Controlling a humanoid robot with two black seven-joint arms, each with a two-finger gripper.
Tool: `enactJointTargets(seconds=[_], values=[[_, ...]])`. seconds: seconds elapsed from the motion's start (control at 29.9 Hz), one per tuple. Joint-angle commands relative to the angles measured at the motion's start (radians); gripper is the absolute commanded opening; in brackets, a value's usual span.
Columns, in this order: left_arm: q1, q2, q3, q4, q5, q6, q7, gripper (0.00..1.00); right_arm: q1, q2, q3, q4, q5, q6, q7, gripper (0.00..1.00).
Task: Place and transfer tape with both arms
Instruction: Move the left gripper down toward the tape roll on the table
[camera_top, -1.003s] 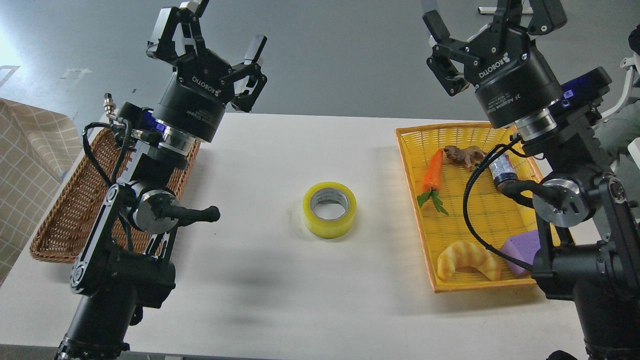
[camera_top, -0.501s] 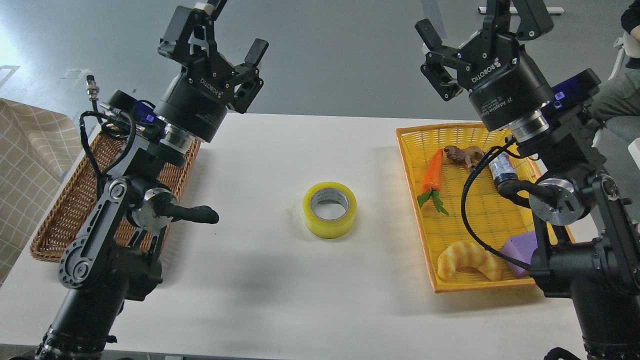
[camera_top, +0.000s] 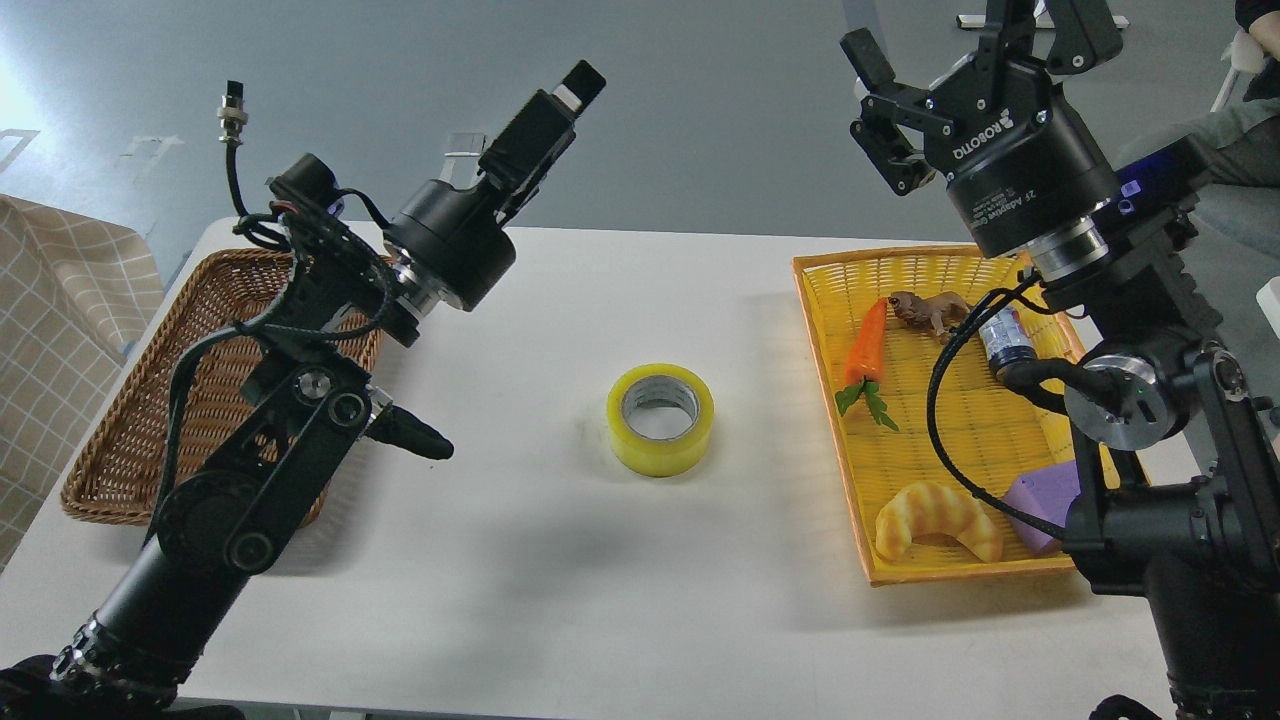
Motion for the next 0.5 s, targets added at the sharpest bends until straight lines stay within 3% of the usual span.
enactJointTargets(seconds=[0.0, 0.13, 0.3, 0.47], values=[[0.007, -0.009, 0.037, 0.037, 0.335, 0.027, 0.001, 0.98, 0.000, -0.002, 0.007, 0.003, 0.000, -0.005, 0.000, 1.00], [0.001, -0.026, 0.092, 0.080, 0.355, 0.027, 0.016, 0.98, 0.000, -0.002, 0.005, 0.013, 0.000, -0.007, 0.000, 1.00], [-0.076, -0.017, 0.237, 0.192, 0.355, 0.027, 0.073, 0.98, -0.002, -0.004, 0.008, 0.029, 0.000, -0.008, 0.000, 1.00], [-0.146, -0.025, 0.326, 0.312, 0.355, 0.030, 0.077, 0.98, -0.005, -0.004, 0.020, 0.045, 0.000, -0.008, 0.000, 1.00]])
